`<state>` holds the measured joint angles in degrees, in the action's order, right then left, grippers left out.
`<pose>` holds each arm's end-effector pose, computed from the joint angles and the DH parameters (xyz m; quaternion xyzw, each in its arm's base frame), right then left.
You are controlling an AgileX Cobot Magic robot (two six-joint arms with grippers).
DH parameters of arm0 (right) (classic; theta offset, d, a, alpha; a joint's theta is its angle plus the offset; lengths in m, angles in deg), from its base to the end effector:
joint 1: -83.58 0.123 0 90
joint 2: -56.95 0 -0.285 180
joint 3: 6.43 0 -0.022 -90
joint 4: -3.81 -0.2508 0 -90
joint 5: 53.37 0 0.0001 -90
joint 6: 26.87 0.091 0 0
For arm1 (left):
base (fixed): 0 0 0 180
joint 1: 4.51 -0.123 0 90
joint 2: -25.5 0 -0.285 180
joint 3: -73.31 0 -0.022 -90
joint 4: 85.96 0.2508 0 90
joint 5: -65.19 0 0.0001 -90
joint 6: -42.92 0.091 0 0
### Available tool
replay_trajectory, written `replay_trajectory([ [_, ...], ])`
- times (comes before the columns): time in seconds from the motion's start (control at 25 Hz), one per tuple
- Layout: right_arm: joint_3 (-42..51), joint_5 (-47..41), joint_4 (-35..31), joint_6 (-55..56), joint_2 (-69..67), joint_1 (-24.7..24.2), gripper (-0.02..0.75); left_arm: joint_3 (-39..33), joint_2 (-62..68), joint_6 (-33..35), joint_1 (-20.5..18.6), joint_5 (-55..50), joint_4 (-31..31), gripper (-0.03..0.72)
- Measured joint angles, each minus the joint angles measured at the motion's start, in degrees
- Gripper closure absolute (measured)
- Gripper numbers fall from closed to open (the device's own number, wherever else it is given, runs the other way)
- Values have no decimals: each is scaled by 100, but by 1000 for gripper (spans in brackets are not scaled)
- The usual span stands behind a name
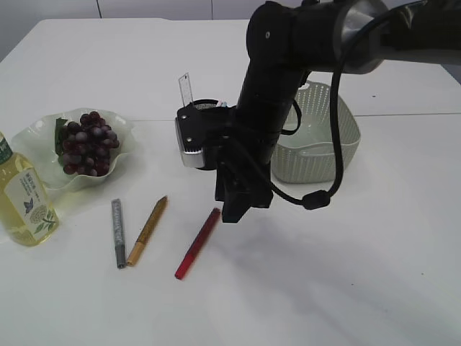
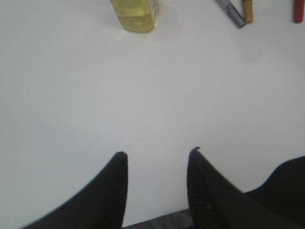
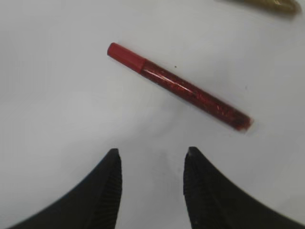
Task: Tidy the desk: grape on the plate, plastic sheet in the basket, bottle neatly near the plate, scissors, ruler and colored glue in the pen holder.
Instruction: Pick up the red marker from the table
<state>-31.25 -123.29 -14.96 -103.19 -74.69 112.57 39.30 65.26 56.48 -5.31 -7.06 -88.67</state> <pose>0.3735 0.2384 0.1980 -0.7527 0.6393 0.1304 0.0878 0.0664 -0.0032 0.3211 0.1059 0.9502 0.0131 0.2928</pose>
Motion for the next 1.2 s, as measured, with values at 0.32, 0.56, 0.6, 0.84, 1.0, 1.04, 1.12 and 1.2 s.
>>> replay_trajectory([
  [0.32, 0, 923, -161, -2793, -85, 154, 420, 0, 0, -132, 0, 0, 0, 381],
  [0.56, 0, 1057, -165, -3069, -446, 415, 420, 0, 0, -259, 0, 0, 0, 390],
  [0.6, 0, 1055, -165, -3078, -485, 431, 420, 0, 0, -259, 0, 0, 0, 391],
  [0.84, 0, 1081, -153, -3092, -593, 497, 420, 0, 0, -296, 0, 0, 0, 406],
  [1.0, 0, 1101, -145, -3092, -606, 497, 420, 0, 0, -323, 0, 0, 0, 412],
  [1.04, 0, 1128, -145, -3104, -606, 497, 420, 0, 0, -323, 0, 0, 0, 412],
  [1.12, 0, 1260, -145, -3104, -606, 497, 420, 0, 0, -323, 0, 0, 0, 412],
  [1.2, -21, 1328, -141, -3104, -644, 497, 420, 0, 0, -327, 0, 0, 0, 412],
])
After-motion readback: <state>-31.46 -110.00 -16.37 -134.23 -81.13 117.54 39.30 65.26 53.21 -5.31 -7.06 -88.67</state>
